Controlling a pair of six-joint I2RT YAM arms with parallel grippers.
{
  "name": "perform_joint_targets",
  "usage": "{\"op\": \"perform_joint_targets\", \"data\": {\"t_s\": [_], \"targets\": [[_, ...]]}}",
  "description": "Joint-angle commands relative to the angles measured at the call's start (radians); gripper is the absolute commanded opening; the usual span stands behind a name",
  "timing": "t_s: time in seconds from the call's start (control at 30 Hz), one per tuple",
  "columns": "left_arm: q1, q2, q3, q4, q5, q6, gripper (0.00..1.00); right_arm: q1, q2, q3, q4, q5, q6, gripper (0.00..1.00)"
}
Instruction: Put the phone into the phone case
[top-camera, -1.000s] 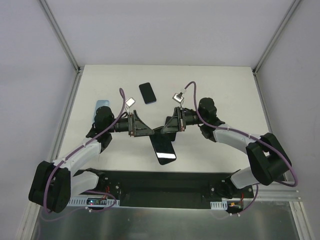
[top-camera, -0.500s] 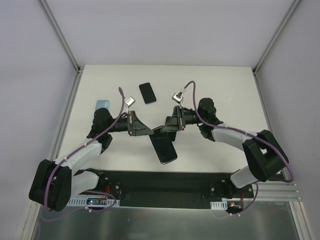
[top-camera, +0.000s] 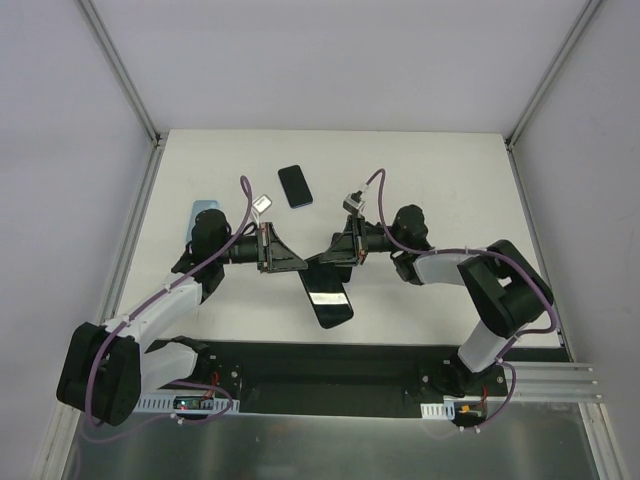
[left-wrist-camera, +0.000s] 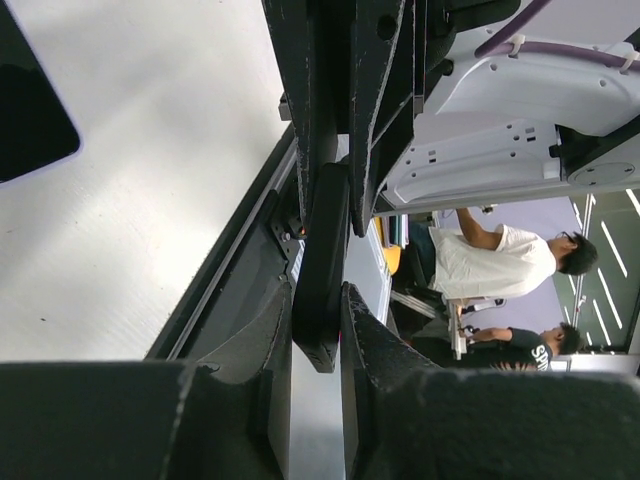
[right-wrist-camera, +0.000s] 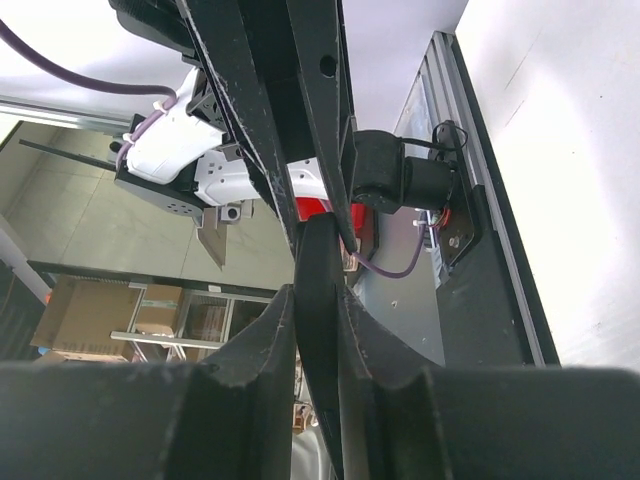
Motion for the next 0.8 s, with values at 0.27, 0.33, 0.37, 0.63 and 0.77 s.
{"op": "perform_joint_targets", "data": {"t_s": [0.27,0.33,0.37,0.63,0.77], "targets": [[0.017,-0.093,0.07,-0.238,-0.005,0.157,0.63,-0.011,-0.049,0.034,0.315,-0.013,0.082,0.01],[0.031,-0.113,0.072,-0.262,0.014,0.173,0.66,-0.011,-0.059,0.042,0.316,-0.017,0.085,0.01],[0.034,-0.113,0.072,-0.262,0.018,0.168,0.69,-0.013,-0.067,0.042,0.316,-0.017,0.082,0.01],[0.034,-0.09,-0.042,0.14,0.046,-0.092,0.72,-0.011,-0.089,0.064,0.315,0.038,0.086,0.01],[0.034,-0.07,-0.06,0.205,0.037,-0.129,0.66,-0.005,-0.073,0.079,0.315,0.033,0.084,0.02]]}}
